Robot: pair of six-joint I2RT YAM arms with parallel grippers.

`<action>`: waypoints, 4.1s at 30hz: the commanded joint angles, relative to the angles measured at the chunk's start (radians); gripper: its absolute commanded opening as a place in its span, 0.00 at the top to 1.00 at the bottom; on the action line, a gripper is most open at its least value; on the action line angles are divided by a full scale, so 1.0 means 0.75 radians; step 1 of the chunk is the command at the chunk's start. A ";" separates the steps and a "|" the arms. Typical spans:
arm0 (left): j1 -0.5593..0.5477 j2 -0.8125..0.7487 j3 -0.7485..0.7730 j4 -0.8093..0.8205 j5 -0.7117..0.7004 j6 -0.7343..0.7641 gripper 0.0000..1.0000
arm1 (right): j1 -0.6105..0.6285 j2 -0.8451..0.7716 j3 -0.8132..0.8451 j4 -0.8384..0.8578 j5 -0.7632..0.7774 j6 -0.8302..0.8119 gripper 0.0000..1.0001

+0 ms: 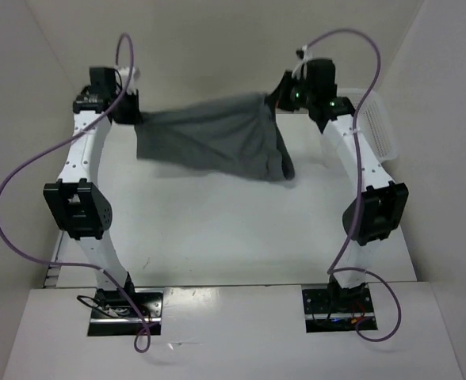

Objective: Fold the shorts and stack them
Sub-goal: Flatten the shorts out

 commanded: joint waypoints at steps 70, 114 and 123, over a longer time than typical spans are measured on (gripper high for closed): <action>0.078 -0.262 -1.051 0.352 -0.111 0.005 0.57 | 0.550 -0.526 -1.269 -0.015 0.486 0.398 0.66; 0.097 -0.311 -0.877 0.129 0.003 0.005 1.00 | 0.677 -0.674 -1.302 -0.329 0.547 0.721 0.40; 0.097 -0.142 -0.720 0.225 0.019 0.005 0.92 | 0.677 -0.698 -1.494 -0.122 0.470 0.805 0.35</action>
